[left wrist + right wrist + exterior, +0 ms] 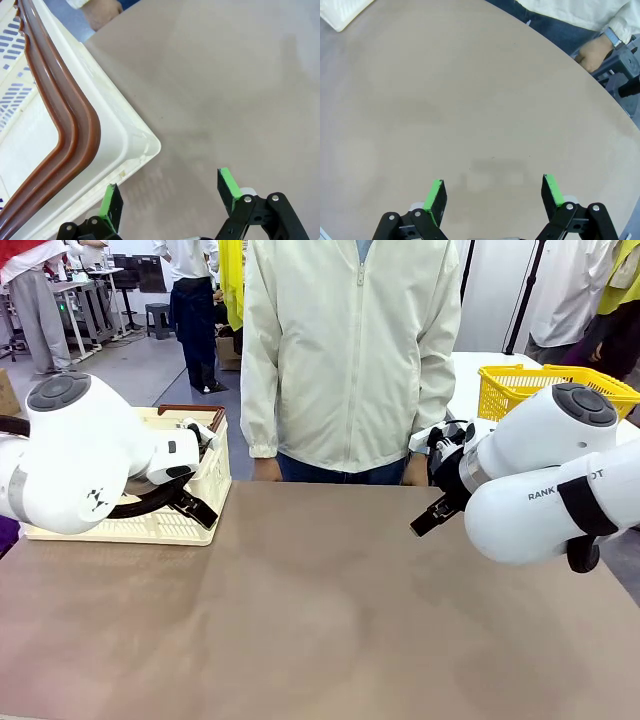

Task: Place the drinks into the Shopping basket.
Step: Pick up one drink and place it into the Shopping basket.

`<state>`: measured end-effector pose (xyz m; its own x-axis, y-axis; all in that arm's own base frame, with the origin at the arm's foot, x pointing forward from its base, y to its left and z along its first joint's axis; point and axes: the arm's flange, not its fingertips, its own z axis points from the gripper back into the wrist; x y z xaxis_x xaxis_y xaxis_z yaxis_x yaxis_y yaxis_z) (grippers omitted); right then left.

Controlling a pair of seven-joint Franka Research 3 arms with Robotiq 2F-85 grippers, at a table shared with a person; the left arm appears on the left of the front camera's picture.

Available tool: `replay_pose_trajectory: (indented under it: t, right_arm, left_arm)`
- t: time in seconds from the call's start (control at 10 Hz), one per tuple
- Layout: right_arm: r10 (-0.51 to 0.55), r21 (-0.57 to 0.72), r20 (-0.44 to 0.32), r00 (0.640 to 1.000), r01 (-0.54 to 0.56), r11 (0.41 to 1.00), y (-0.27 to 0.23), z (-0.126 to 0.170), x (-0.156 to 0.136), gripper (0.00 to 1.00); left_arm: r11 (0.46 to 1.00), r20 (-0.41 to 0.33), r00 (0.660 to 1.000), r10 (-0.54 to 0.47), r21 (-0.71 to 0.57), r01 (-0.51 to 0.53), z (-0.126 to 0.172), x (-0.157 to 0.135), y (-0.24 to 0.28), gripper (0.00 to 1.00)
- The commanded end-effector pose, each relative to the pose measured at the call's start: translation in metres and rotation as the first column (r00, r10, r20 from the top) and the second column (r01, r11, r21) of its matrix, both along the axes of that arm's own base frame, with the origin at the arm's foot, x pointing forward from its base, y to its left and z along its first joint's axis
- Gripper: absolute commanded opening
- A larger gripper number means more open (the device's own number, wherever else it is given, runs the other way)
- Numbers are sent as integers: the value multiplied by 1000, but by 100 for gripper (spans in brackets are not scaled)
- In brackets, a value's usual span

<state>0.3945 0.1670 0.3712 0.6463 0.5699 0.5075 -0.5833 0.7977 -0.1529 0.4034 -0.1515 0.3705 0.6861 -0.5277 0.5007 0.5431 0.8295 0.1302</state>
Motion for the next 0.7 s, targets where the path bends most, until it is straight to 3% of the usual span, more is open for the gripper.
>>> replay_pose_trajectory:
  t: [0.0,0.1,0.2,0.3,0.4,0.5,0.6]
  right_arm:
    - [-1,1,0,1000,1,1000,0,0,0,100]
    - [0,0,0,1000,0,1000,0,0,0,100]
    - [8,-7,-176,984,-9,1000,-8,-5,-4,100]
    - [39,70,-368,929,-14,997,-19,-5,-11,100]
    - [-39,125,-606,794,144,982,-34,3,-16,100]
    - [-93,224,-692,716,335,915,-49,17,-18,100]
    - [56,380,-772,634,389,839,-77,40,-28,100]
  left_arm:
    - [1000,0,1000,0,0,0,0,0,0,100]
    - [1000,0,1000,0,0,0,0,0,0,100]
    - [999,-316,948,-33,8,38,-2,-3,0,100]
    - [992,-485,865,-129,-66,111,4,-16,4,100]
    - [996,-680,729,-85,-71,50,18,-26,4,100]
    - [996,-733,680,-11,-68,-57,32,-37,7,100]
    - [955,-751,639,-167,-285,-86,53,-43,23,100]
